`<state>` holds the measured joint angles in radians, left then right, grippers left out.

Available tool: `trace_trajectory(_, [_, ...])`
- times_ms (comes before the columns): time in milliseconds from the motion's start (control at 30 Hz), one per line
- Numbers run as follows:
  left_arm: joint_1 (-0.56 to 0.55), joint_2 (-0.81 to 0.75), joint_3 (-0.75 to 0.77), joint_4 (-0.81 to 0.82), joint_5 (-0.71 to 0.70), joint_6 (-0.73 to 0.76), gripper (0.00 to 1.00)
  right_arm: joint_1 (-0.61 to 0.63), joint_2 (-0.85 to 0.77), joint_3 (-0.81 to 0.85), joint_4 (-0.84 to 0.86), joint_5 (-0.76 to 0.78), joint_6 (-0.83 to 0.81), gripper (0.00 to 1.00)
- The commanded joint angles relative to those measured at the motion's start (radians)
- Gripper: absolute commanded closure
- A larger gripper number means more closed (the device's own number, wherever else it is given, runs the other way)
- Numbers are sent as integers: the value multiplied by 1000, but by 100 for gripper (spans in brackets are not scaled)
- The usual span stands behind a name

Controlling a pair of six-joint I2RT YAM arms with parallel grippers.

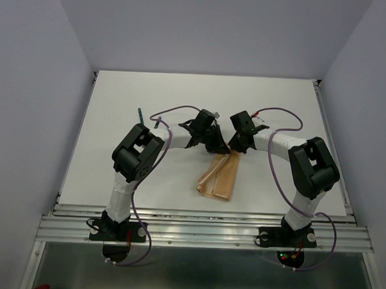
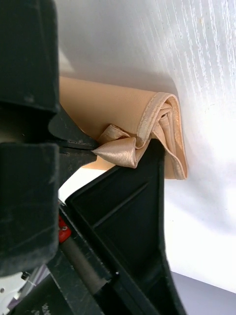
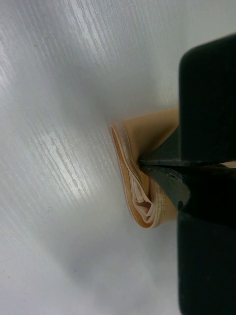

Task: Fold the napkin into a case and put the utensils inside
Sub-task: Fold the 2/3-rectangle-folded napkin at the center of the board.

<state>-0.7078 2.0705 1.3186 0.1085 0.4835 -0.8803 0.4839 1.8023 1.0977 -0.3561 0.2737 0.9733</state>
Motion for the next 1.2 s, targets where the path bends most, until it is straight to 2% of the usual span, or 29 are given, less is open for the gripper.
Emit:
trace_trajectory(0, [-10,5,53,37,-16,-91,100,-4,51,-18,-44,-18,25,99])
trace_trajectory(333, [-10,43,47,22,-109,-268,100,-4,39,-16,-44,-36,34,99])
trace_trajectory(633, [-21,59,90,-12,-161,-309,100,-4,43,-24,-43,-51,41,99])
trace_trajectory(800, [-32,59,91,-38,-197,-256,100,-4,12,-22,-41,-57,30,99])
trace_trajectory(900, [-39,63,88,-38,-192,-162,100,-4,-24,-15,-44,-65,8,99])
trace_trajectory(1100, [-41,109,134,-38,-91,35,100,-4,-93,-2,-64,-36,-57,93])
trace_trajectory(1167, [-41,128,160,-52,-57,90,100,-4,-130,-7,-64,-22,-93,88])
